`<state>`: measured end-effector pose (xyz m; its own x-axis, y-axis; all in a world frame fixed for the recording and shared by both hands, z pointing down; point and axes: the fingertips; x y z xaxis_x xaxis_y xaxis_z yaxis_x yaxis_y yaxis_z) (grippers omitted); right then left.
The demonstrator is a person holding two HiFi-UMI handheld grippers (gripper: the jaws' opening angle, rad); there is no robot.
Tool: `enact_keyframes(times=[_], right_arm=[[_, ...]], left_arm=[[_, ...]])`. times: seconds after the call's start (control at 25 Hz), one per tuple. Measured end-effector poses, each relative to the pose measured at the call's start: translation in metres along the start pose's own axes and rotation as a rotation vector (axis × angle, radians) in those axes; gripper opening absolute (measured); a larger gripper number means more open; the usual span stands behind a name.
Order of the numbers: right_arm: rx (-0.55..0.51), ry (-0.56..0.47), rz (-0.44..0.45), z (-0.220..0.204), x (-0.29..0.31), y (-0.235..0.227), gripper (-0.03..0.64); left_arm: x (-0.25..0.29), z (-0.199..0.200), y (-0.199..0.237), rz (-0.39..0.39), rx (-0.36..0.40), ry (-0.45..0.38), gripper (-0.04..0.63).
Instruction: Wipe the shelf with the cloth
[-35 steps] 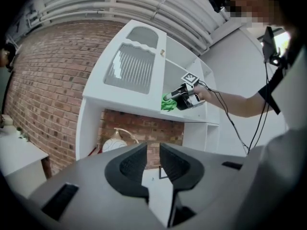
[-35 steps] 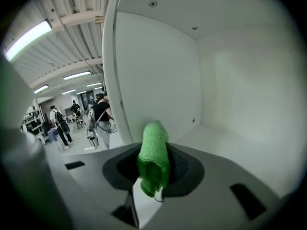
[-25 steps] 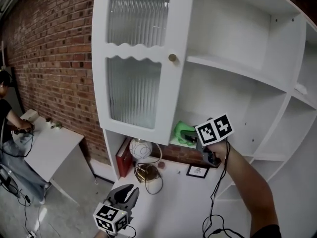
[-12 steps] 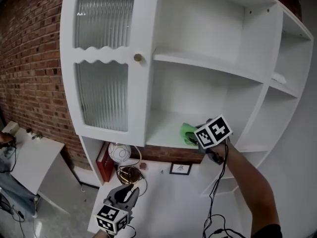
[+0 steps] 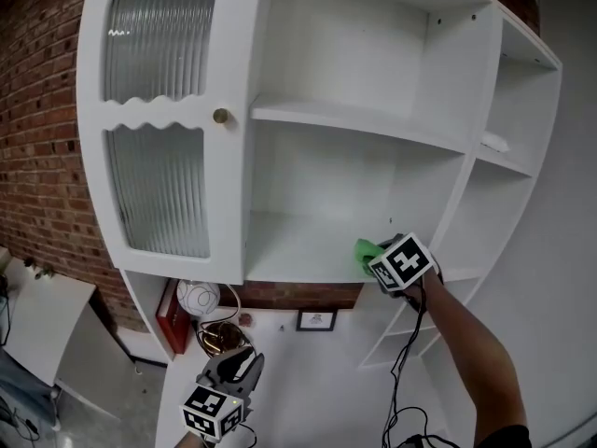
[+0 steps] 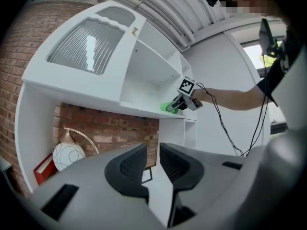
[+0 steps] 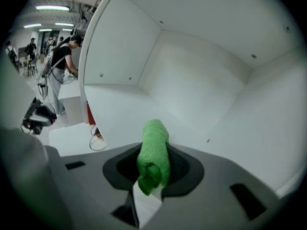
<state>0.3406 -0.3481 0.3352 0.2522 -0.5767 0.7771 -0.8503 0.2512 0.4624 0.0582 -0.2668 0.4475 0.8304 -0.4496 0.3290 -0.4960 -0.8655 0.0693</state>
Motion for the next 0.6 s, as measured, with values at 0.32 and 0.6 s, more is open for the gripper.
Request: enact_keyframes(times=[0.32, 0.6], right_arm=[[-0.115, 0.168, -0.255, -0.041, 0.007, -0.031, 0.098], [-0.199, 0.264, -0.379, -0.058, 0.005, -0.039, 0.098]], left_arm=[[0.018, 0.008, -0.009, -0.063, 0.019, -0.015, 0.080], [0.027, 0.010, -0.011, -0.097, 0.019, -0.021, 0.080]])
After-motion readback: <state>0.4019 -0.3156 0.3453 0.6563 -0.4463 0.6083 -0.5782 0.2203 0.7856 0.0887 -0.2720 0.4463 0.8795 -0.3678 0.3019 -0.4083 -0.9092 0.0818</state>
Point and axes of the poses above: the fingertips, and each gripper's own axes: x forward along the fingers, y to its left, z out of its top, and after that the axes turned 15 degrees about y, right-handed
